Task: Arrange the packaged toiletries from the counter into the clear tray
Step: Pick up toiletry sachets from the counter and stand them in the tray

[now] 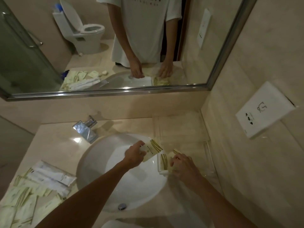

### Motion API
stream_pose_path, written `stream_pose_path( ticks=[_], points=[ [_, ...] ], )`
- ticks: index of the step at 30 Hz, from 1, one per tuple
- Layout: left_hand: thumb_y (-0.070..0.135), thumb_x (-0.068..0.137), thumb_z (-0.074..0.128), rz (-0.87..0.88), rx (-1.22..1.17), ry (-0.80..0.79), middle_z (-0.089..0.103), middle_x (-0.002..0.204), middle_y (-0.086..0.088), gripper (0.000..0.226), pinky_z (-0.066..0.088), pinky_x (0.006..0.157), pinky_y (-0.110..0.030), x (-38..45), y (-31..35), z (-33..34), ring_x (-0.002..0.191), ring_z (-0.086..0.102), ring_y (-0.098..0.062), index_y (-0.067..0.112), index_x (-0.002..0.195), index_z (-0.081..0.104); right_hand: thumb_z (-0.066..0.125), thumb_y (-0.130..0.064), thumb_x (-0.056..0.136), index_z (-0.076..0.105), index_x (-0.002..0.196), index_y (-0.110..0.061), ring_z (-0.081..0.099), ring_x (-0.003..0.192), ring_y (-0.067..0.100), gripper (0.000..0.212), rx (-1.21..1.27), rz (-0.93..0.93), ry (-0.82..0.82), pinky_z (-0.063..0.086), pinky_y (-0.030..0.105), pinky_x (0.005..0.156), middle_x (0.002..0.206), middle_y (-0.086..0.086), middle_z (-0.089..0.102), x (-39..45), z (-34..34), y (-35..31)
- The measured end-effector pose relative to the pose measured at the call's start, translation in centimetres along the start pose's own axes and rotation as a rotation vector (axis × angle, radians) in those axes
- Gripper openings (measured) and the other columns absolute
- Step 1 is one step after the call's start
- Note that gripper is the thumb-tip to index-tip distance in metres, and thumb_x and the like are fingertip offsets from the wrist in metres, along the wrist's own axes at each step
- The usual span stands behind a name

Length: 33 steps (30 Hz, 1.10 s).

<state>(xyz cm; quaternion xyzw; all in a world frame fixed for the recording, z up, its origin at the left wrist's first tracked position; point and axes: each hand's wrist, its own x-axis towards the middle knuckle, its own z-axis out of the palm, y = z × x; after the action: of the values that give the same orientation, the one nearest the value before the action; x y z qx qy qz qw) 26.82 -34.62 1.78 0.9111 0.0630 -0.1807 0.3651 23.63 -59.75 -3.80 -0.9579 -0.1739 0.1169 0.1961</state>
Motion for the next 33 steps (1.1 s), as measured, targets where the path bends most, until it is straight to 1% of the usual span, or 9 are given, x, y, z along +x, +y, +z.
stream_pose_path(
  ticks=[3, 5, 8, 10, 14, 20, 24, 29, 33],
  points=[
    [0.009, 0.089, 0.055, 0.003, 0.048, -0.064, 0.060, 0.117, -0.008, 0.023, 0.052, 0.058, -0.018, 0.5, 1.3, 1.5, 0.099, 0.060, -0.025, 0.014, 0.111, 0.053, 0.063, -0.022, 0.067, 0.062, 0.086, -0.027, 0.053, 0.086, 0.009, 0.020, 0.209, 0.112, 0.051, 0.047, 0.026, 0.076, 0.094, -0.010, 0.054, -0.1, -0.8, 0.7],
    [0.010, 0.092, 0.051, 0.015, 0.098, -0.103, 0.059, 0.116, -0.008, 0.024, 0.047, 0.056, -0.015, 0.5, 2.4, 2.6, 0.103, 0.059, -0.026, 0.008, 0.117, 0.053, 0.062, -0.015, 0.073, 0.062, 0.083, -0.026, 0.054, 0.078, 0.008, 0.015, 0.303, 0.223, 0.107, 0.047, 0.024, 0.069, 0.089, -0.010, 0.053, -0.3, -1.6, 1.4],
    [0.011, 0.092, 0.049, 0.067, 0.078, -0.155, 0.062, 0.115, -0.016, 0.023, 0.056, 0.078, -0.037, 0.6, 3.5, 4.1, 0.102, 0.062, -0.032, 0.006, 0.114, 0.053, 0.060, -0.013, 0.081, 0.063, 0.081, -0.022, 0.056, 0.075, 0.008, 0.010, 0.333, 0.343, 0.175, 0.044, 0.023, 0.063, 0.086, -0.008, 0.055, -0.5, -2.7, 2.9],
    [0.013, 0.091, 0.048, 0.089, 0.105, -0.184, 0.063, 0.113, -0.017, 0.022, 0.054, 0.083, -0.044, 0.8, 4.1, 5.0, 0.099, 0.061, -0.033, 0.009, 0.112, 0.052, 0.060, -0.012, 0.082, 0.062, 0.082, -0.022, 0.057, 0.076, 0.011, 0.010, 0.326, 0.385, 0.183, 0.046, 0.026, 0.064, 0.087, -0.006, 0.056, -0.6, -3.3, 3.9],
    [0.015, 0.094, 0.045, 0.127, 0.207, -0.209, 0.061, 0.115, -0.012, 0.023, 0.046, 0.084, -0.041, 1.4, 5.4, 6.7, 0.101, 0.058, -0.032, 0.009, 0.116, 0.049, 0.060, -0.010, 0.084, 0.064, 0.092, -0.018, 0.058, 0.075, 0.010, 0.012, 0.330, 0.423, 0.146, 0.045, 0.023, 0.065, 0.091, -0.004, 0.061, -0.5, -3.6, 4.7],
    [0.019, 0.092, 0.050, 0.144, 0.324, -0.247, 0.064, 0.111, -0.009, 0.024, 0.039, 0.092, -0.039, 2.1, 5.9, 8.5, 0.101, 0.058, -0.028, 0.013, 0.116, 0.046, 0.059, -0.011, 0.081, 0.063, 0.091, -0.019, 0.059, 0.077, 0.013, 0.014, 0.337, 0.466, 0.127, 0.052, 0.030, 0.070, 0.090, -0.005, 0.061, 0.3, -3.6, 4.8],
    [0.028, 0.090, 0.052, 0.223, 0.514, -0.182, 0.060, 0.113, -0.009, 0.028, 0.037, 0.094, -0.039, 2.0, 5.2, 9.1, 0.105, 0.052, -0.028, 0.012, 0.112, 0.049, 0.060, -0.009, 0.080, 0.062, 0.089, -0.020, 0.057, 0.073, 0.012, 0.014, 0.344, 0.484, 0.137, 0.042, 0.022, 0.060, 0.088, -0.004, 0.061, 0.6, -3.5, 5.5],
    [0.031, 0.080, 0.063, 0.352, 0.596, -0.085, 0.049, 0.124, -0.011, 0.052, 0.041, 0.095, -0.037, 2.2, 5.2, 9.5, 0.108, 0.047, -0.026, 0.011, 0.124, 0.045, 0.058, -0.010, 0.080, 0.059, 0.082, -0.025, 0.058, 0.070, 0.014, 0.016, 0.362, 0.492, 0.179, 0.050, 0.029, 0.064, 0.083, -0.004, 0.061, 0.8, -3.1, 6.3],
    [0.034, 0.077, 0.070, 0.433, 0.534, -0.204, 0.042, 0.138, -0.018, 0.078, 0.040, 0.103, -0.042, 2.3, 6.2, 10.7, 0.121, 0.044, -0.033, 0.016, 0.139, 0.028, 0.061, -0.014, 0.080, 0.058, 0.080, -0.029, 0.059, 0.068, 0.012, 0.015, 0.350, 0.486, 0.177, 0.054, 0.034, 0.067, 0.082, -0.006, 0.063, 1.1, -3.0, 6.9]
  ],
)
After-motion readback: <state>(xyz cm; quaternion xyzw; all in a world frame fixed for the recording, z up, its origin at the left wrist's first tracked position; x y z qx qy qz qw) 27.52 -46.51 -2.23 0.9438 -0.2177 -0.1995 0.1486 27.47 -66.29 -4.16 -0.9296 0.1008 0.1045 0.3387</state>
